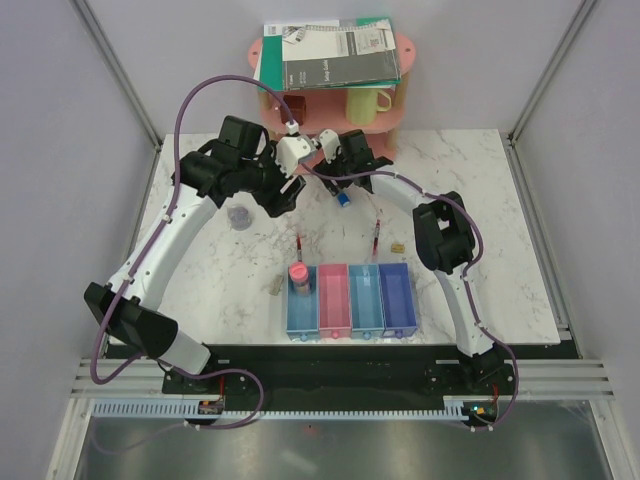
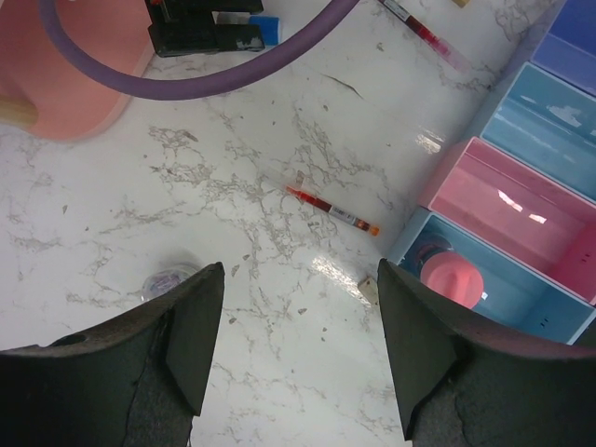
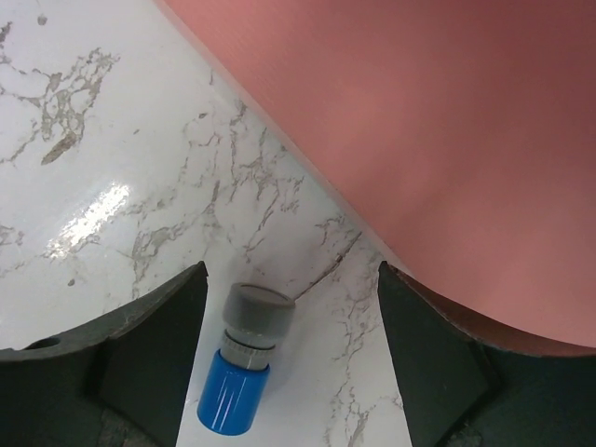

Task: Sort the stationery into containers
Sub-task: Pick up the stationery from the center of the board.

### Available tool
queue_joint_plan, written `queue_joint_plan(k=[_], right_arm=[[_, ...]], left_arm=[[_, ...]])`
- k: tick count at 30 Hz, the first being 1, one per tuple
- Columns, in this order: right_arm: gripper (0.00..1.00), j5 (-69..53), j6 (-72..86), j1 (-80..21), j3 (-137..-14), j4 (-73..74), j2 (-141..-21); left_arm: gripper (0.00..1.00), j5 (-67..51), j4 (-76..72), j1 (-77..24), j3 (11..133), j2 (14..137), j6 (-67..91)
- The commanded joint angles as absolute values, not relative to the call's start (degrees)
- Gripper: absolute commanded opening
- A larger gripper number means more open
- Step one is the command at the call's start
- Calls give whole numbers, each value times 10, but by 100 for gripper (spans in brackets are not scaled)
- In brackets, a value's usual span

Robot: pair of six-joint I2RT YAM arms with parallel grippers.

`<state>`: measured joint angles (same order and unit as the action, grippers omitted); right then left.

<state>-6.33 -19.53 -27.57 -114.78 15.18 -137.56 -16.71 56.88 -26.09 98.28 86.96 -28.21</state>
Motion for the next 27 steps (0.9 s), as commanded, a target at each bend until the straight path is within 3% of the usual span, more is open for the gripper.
queue_joint_plan(k=[1,17,27], right_arm=[[81,-61,-212,-273,-1158,161,-1382],[75,-74,-236,-272,-1115,185,-1366],[57,-95,-239,-272,-1160,228,-1385]], left_arm=[[74,-186,563,-255,980,853,-299],[74,-204,561,-250,970,860,-303],[73,-212,555,-248,960,860,-304]])
